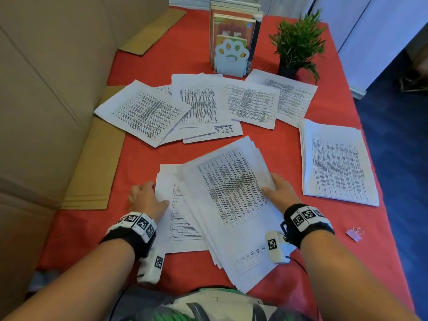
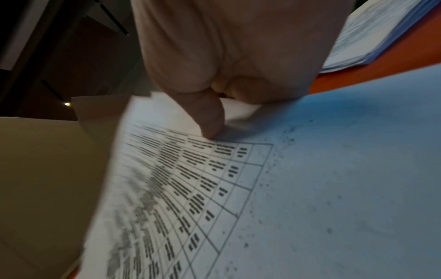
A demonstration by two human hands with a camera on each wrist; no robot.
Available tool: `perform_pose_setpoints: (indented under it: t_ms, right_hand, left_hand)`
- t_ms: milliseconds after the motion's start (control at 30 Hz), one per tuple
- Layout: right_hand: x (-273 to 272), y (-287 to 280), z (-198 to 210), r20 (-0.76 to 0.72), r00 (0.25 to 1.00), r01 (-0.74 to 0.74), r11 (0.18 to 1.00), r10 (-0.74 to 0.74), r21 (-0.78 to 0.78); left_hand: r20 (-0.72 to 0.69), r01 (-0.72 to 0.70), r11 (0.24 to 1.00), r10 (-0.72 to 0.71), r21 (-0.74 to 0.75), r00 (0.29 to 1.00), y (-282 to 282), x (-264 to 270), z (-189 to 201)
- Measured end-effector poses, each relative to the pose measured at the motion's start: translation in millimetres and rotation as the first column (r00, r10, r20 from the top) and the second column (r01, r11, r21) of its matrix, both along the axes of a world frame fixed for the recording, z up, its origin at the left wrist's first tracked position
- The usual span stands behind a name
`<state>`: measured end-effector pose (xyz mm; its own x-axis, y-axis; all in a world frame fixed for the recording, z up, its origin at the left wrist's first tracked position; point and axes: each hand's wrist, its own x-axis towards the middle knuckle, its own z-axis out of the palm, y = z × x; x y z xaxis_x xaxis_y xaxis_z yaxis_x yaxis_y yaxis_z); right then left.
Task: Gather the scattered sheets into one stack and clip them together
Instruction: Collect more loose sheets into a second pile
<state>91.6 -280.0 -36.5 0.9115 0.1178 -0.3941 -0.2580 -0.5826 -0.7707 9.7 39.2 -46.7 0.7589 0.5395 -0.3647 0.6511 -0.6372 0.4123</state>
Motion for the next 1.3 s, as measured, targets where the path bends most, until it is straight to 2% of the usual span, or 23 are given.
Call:
perform_pose_setpoints:
  t_ms: [33,100,200,267,367,467,567,600,667,700,767,800,866,900,933,1033,1133,1233,1300]
  right_hand:
    - [0,-2,-1,-0.013,1.0,-0.017,1.0,0.017,-0.023]
    - [-2,-3,-3,-0.02,0.999,-0.047,0.998,0.046,-0.046]
    - [-4,2,-6,-0.017,0.996,-0.089,0.993,0.088,-0.078]
    - [-4,8,-3,-0.016,0.994,-0.109,0.994,0.109,-0.031]
    - [1,13,-2,0.095,0.969,-0.23,0.973,0.229,0.0]
    - [7,15,-2,0.159,0.918,-0.335,0.925,0.364,-0.182]
    - [12,22,1,0.249,0.824,-0.365,0.813,0.509,-0.454]
    - [11,26,5,0.263,0.794,-0.383,0.787,0.548,-0.483]
    - [11,34,9,0.257,0.775,-0.448,0.789,0.577,-0.42]
    - [10,38,13,0.248,0.794,-0.464,0.817,0.555,-0.344]
    - [9,40,15,0.249,0.871,-0.362,0.897,0.423,-0.254]
    - [9,38,15,0.25,0.912,-0.27,0.934,0.326,-0.234]
    - [11,29,11,0.194,0.971,-0.094,0.97,0.139,-0.226]
    - [11,24,9,0.154,0.986,-0.031,0.978,0.064,-0.208]
    - [10,20,6,0.11,0.994,0.02,0.982,0.0,-0.187]
    - [0,20,4,0.01,0.995,0.095,0.989,-0.095,-0.11]
    - [-10,27,2,-0.055,0.975,0.215,0.976,-0.213,0.029]
    - [-14,39,-2,-0.121,0.965,0.233,0.973,-0.231,0.003]
    - [-21,47,-3,-0.136,0.973,0.19,0.982,-0.186,0.017]
  left_hand:
    - [-0.076,-0.026,1.0,0.027,0.011,0.997,0,-2,1]
    - [-0.07,-0.053,0.998,0.05,-0.034,0.996,0,-3,0]
    - [0.107,0.019,0.984,0.0,-0.177,0.994,0,0,-5]
    - [0.196,0.08,0.944,-0.017,-0.321,0.981,2,2,-5]
    - [0.344,0.199,0.882,-0.045,-0.428,0.938,2,5,-1]
    - [0.435,0.324,0.833,-0.113,-0.449,0.893,4,11,4]
    - [0.4,0.422,0.809,-0.256,-0.41,0.88,7,15,12]
    - [0.373,0.444,0.803,-0.301,-0.398,0.878,5,17,17]
    - [0.369,0.452,0.793,-0.309,-0.408,0.876,-2,21,25]
    - [0.385,0.419,0.783,-0.249,-0.46,0.889,-6,22,28]
    - [0.395,0.243,0.777,0.007,-0.58,0.919,-8,24,31]
    - [0.39,0.136,0.802,0.129,-0.582,0.912,-6,25,27]
    - [0.363,-0.056,0.891,0.24,-0.451,0.9,4,23,13]
    - [0.313,-0.128,0.922,0.251,-0.364,0.916,9,20,5]
    - [0.241,-0.168,0.925,0.258,-0.34,0.936,9,16,-1]
    - [0.068,-0.188,0.859,0.249,-0.475,0.966,-5,7,-17]
    - [0.003,-0.131,0.832,0.157,-0.539,0.988,-13,12,-48]
    - [-0.03,-0.048,0.849,0.037,-0.526,0.999,-31,15,-42]
    - [-0.038,-0.009,0.844,-0.013,-0.536,0.999,-52,13,-17]
